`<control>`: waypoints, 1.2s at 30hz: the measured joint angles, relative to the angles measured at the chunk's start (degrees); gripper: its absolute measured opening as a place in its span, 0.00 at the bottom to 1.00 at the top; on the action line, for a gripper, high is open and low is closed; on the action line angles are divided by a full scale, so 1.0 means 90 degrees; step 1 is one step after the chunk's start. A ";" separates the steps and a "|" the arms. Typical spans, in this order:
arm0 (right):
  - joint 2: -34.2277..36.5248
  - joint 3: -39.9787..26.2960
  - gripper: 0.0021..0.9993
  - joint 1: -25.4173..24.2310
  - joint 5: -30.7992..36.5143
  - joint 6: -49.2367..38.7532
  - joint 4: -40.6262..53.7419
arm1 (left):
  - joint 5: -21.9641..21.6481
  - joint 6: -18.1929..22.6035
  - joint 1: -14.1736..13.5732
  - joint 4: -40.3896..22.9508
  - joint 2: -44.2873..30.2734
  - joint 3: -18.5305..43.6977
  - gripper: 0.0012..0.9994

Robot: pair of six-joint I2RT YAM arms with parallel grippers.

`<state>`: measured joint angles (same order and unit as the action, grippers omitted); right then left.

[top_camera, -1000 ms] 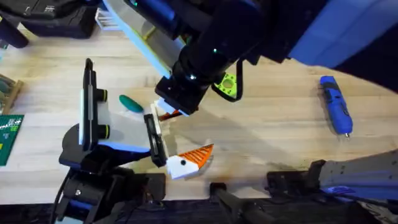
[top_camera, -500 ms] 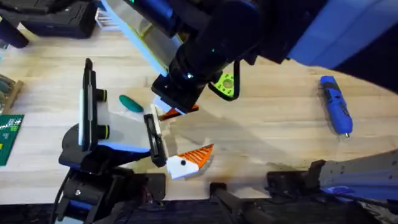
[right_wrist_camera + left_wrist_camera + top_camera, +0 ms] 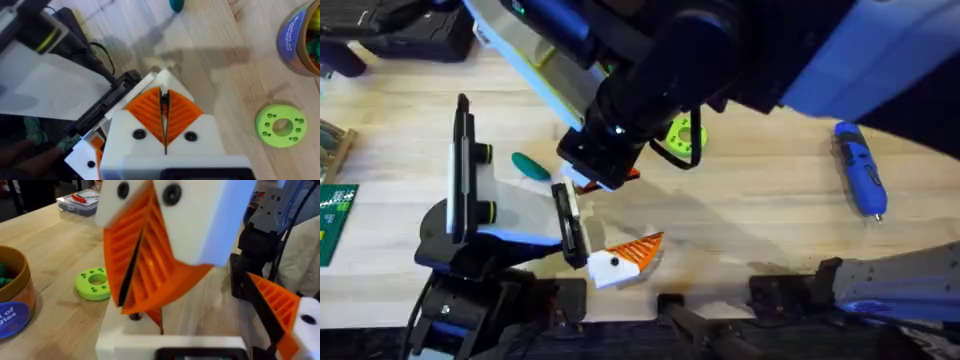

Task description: Pick up the gripper from the table and insert it into the empty holder that is missing its gripper. Then pick up a screw, insert it into the mounting hole, and use the screwdriver to tighten it. Finally, clean up the table by picking up the vegetable and placing it into the bucket.

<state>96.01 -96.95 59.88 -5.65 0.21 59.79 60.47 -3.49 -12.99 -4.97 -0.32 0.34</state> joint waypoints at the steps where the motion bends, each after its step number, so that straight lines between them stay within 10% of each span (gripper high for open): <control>1: 0.0001 0.0000 0.00 0.0000 0.0001 -0.0001 -0.0002 | 0.0000 0.0000 0.0000 0.0000 0.0001 0.0000 0.99; 36: 0.0054 -0.0024 0.00 0.0012 0.0364 -0.0073 0.0027 | -0.0002 0.0000 0.0000 -0.0002 0.0001 0.0000 0.99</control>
<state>96.50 -97.17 59.99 -2.37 -0.45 60.03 60.45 -3.49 -12.99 -4.99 -0.31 0.34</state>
